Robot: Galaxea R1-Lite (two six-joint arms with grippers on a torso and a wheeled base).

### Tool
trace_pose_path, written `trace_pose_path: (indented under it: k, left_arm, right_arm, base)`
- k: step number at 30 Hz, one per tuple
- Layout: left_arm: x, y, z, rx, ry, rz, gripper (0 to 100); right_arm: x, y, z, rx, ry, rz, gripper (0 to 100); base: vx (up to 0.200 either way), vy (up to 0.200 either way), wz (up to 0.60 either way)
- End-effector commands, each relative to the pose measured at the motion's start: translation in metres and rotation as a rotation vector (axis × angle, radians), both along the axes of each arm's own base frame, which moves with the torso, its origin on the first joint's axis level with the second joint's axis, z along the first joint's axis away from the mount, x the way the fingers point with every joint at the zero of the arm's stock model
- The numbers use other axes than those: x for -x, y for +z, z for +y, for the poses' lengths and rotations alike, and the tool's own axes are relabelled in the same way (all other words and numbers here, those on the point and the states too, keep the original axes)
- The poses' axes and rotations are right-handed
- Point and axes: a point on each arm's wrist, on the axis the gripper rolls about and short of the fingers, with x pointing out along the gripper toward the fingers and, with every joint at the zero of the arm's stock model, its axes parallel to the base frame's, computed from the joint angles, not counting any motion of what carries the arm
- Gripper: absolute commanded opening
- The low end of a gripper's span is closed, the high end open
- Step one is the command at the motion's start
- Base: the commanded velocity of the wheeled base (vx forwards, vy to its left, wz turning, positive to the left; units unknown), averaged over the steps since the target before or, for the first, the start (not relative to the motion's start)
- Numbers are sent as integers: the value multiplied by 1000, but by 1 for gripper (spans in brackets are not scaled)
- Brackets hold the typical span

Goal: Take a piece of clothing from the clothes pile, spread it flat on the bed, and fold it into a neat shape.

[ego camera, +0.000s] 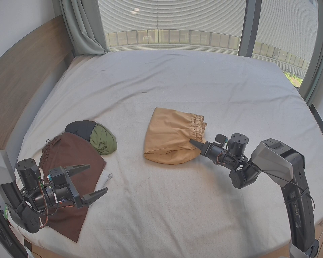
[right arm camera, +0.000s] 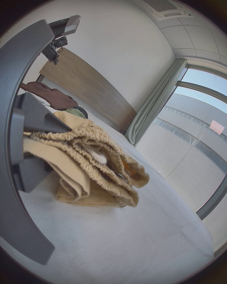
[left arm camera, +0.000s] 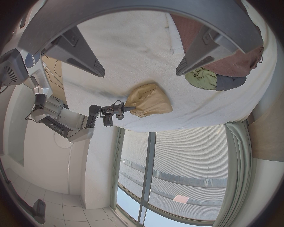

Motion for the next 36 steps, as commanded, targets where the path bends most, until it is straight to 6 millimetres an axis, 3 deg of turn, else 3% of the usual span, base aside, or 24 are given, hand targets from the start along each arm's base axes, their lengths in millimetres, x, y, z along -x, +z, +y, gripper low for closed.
trace_pose_path:
  k: [1, 5, 6, 14, 21, 24, 30, 36]
  left_arm:
    - [0, -1, -1, 0, -2, 3, 100]
    - [0, 0, -1, 0, -4, 2, 100]
    - [0, 0, -1, 0, -4, 2, 100]
    - [1, 0, -1, 0, -5, 0, 100]
    - [0, 0, -2, 0, -7, -1, 100]
    - [0, 1, -1, 1, -7, -6, 100]
    - [0, 1, -2, 0, -8, -5, 100]
    - [0, 1, -2, 0, -7, -5, 100]
  right_arm:
    - [2, -16, 3, 10, 6, 32, 0]
    - [2, -19, 3, 9, 6, 28, 0]
    - [2, -19, 3, 9, 6, 28, 100]
    - [4, -14, -9, 8, -20, 23, 100]
    - [8, 27, -42, -1, -85, -22, 100]
    - [15, 59, -51, -11, -100, -66, 100]
    - [24, 94, -42, -28, -79, -128, 100]
    - [28, 91, -17, -24, -24, -105, 100]
  base:
    - [0, 0, 0]
    - [0, 0, 0]
    - [0, 0, 0]
    - [0, 0, 0]
    - [0, 0, 0]
    - [0, 0, 0]
    - [0, 0, 0]
    - [0, 0, 0]
